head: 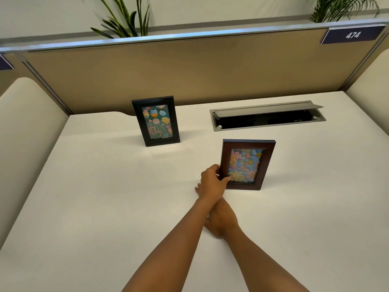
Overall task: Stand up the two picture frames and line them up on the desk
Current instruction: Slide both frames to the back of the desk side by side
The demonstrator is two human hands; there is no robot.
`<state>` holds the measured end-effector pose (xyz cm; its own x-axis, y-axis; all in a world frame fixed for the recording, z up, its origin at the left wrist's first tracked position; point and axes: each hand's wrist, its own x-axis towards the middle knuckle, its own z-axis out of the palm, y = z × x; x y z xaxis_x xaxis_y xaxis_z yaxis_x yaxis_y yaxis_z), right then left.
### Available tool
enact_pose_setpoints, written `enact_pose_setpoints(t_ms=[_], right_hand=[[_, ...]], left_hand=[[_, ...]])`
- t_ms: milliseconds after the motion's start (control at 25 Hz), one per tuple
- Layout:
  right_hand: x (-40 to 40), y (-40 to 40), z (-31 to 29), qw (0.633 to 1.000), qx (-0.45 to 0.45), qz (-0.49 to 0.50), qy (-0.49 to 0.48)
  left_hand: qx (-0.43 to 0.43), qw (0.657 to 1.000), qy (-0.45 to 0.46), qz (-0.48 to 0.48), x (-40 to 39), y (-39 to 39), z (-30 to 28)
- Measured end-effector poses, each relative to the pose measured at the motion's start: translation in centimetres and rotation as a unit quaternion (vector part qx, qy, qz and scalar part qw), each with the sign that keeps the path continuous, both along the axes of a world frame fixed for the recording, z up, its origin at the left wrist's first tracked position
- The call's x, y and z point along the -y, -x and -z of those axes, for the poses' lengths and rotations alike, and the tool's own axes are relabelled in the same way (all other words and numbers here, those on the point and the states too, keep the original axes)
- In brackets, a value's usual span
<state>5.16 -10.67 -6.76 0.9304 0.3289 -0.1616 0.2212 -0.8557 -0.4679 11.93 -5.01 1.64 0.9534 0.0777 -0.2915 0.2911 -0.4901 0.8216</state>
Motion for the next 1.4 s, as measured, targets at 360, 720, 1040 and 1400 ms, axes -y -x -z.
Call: enact_pose_setpoints(t_ms=[360,720,1040,1400], right_hand=[[0.0,0.0,1.7,1.000,-0.027,-0.009,0.002],[-0.1,-0.1,0.2,0.999,0.003,0.033,-0.035],[-0.2,0.0,-1.3,0.993,0.081,0.023,-0.086],[-0.1,0.0,-1.4,0.993,0.080,0.010,-0.088]], left_hand=[[-0.016,0.998,-0.053,-0.033,0.9,0.5,0.3],[0.051,0.998,0.021,0.000,-0.7,-0.8,1.5],[0.124,0.992,0.021,-0.030,-3.6,-5.5,1.4],[0.155,0.986,0.017,-0.064,-6.2,-11.6,0.6]])
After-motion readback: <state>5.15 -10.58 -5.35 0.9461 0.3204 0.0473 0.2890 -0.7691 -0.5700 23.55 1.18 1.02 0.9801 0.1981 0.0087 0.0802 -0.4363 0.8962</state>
